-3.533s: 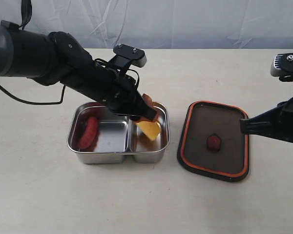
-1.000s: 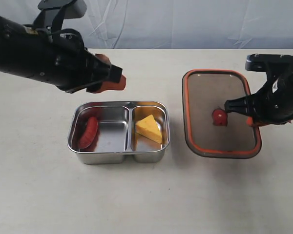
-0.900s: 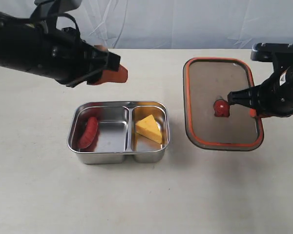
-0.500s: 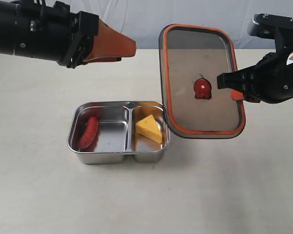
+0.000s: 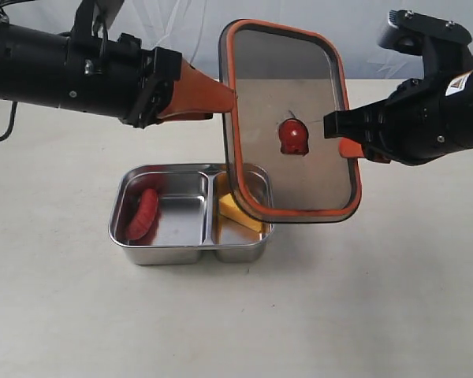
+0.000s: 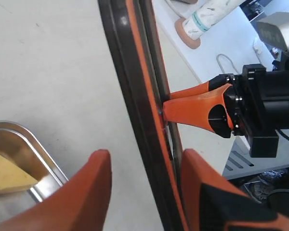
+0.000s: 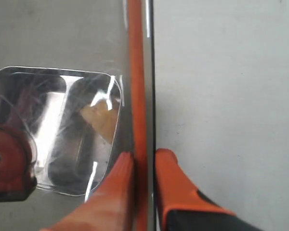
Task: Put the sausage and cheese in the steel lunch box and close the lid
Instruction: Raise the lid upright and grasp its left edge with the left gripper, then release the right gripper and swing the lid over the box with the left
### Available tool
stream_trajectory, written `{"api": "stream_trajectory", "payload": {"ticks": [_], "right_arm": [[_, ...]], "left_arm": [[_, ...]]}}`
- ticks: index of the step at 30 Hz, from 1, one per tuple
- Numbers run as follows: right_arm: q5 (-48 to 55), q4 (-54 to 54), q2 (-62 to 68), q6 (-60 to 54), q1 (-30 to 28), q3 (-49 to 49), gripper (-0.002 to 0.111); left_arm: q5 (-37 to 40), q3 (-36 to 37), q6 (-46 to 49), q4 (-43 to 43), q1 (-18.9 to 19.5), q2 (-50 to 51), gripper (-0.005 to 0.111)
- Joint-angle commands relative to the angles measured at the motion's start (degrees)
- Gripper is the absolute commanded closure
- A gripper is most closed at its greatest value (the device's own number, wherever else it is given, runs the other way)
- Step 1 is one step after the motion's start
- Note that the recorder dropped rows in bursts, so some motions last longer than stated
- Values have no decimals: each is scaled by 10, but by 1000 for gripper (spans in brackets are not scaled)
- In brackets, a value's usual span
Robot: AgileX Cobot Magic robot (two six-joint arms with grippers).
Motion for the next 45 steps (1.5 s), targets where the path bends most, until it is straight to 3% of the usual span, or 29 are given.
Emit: {"api": "stream_trajectory", "payload": {"ticks": [1, 10, 12, 16, 24, 26, 30, 32, 36, 45], "right_arm": [[-11, 28, -4, -26, 1, -4, 109], [-4, 121, -4, -118, 13, -4, 109], [-5, 127, -4, -124, 18, -4, 109], [-8, 128, -4, -125, 22, -4, 109], [-20, 118, -8, -125, 22, -4, 107], [-26, 110, -14, -125, 22, -4, 98], [-36, 86, -32, -125, 21, -4, 63], [-37, 74, -43, -125, 21, -4, 56], [-53, 38, -72, -112, 21, -4, 59], [-60, -44, -150, -50, -1, -4, 62]], "left_arm": [[9, 2, 14, -21, -1, 13, 62], [-11, 2, 14, -17, -14, 21, 63], [-11, 2, 14, -10, -16, 21, 74], [-11, 2, 14, -4, -17, 21, 107], [-25, 2, 29, 0, -17, 21, 106], [-35, 2, 29, 12, -17, 18, 106], [-42, 2, 29, 20, -17, 10, 106], [-52, 2, 29, 20, -17, 5, 106], [-78, 1, 29, 54, -17, -15, 106], [-227, -4, 27, 298, -18, -91, 107]]}}
